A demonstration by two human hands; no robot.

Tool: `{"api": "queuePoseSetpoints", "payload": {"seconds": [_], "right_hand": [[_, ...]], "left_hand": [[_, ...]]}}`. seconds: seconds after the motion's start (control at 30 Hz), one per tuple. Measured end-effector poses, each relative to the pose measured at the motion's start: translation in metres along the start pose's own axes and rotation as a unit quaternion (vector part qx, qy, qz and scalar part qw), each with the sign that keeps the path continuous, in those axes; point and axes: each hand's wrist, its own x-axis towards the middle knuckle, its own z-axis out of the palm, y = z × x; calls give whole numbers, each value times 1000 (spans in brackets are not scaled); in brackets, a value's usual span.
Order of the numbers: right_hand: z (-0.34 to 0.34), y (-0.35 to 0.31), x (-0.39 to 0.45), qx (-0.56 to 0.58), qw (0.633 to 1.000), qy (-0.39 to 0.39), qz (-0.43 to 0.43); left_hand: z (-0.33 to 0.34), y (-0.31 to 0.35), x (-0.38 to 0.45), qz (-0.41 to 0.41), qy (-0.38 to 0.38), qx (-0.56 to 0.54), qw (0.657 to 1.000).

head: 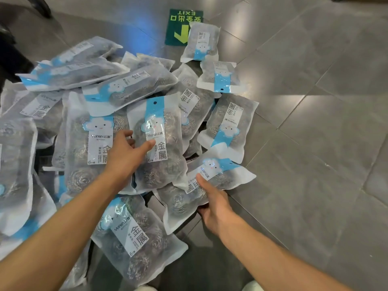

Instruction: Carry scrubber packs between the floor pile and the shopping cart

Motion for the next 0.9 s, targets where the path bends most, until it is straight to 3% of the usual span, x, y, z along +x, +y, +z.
{"api": "queuePoseSetpoints", "payload": {"seconds": [0.37,0.57,0.7,0.9], "right_hand": [[-35,-69,-13,-51,978,21,-203],[-41,-92,-7,-66,975,-12,-213],[-34,-89,1,-102,972,-22,-212],[-29,-90,2,-129,967,-28,-219]], "left_hand": [[14,2,0,-28,21,-7,999],[37,5,1,-137,-89,-160,974],[54,1,-3,-131,-120,-183,967],[58,-13,-10,-64,-147,-109,981]]}}
